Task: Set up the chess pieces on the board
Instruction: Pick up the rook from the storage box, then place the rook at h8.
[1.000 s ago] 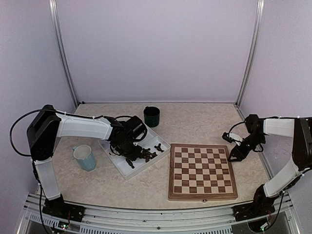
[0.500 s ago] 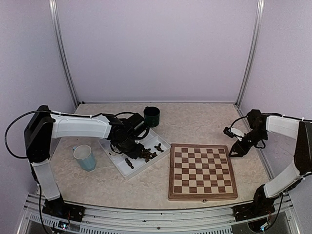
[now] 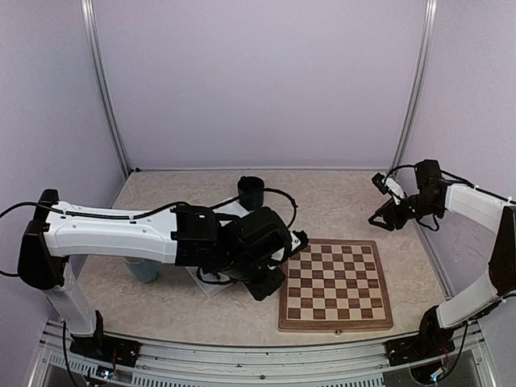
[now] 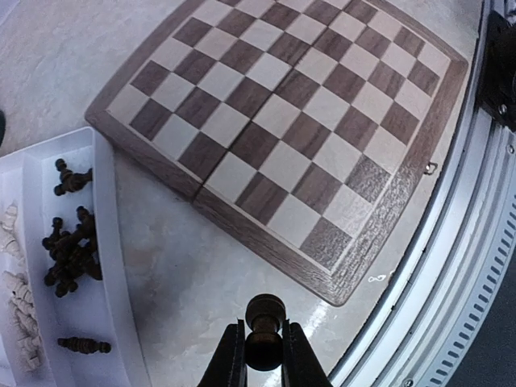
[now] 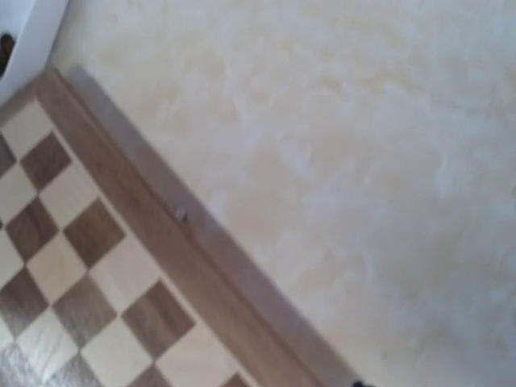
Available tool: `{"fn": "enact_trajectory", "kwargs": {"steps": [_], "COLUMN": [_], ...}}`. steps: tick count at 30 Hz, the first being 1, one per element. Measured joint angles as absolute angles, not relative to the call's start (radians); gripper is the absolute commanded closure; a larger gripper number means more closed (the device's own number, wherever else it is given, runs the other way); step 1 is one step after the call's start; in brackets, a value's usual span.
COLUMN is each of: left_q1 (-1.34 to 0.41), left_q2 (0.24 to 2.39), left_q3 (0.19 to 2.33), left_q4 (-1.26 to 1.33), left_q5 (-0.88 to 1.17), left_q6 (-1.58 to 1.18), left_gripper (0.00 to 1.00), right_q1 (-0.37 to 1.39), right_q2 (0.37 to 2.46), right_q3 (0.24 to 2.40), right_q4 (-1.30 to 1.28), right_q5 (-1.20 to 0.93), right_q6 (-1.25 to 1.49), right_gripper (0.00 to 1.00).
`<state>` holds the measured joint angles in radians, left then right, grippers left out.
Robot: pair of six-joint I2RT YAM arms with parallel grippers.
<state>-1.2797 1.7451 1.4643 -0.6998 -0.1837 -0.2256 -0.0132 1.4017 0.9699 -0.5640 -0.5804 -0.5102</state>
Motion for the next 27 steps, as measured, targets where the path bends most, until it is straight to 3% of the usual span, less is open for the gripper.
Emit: {"fn": "enact_trajectory", "kwargs": {"steps": [14, 27], "left_q1": [-1.357, -1.366], "left_q2": [1.978, 2.067], "left_q3": [1.529, 1.594], "left_q4": [-0.688, -0.682], "left_q5": [-0.149, -0.136], "left_q6": [-0.220, -0.218], "left_gripper": [0.95, 0.94], "right_q1": [-0.013, -0.013], "right_q2": [1.387, 1.385], "right_q3": [0.892, 0.891], "right_q4": [-0.467, -0.465], "right_q5": [-0.626, -0.634], "right_q6": [-0.506, -0.517], "right_gripper": [0.46, 0.45]}}
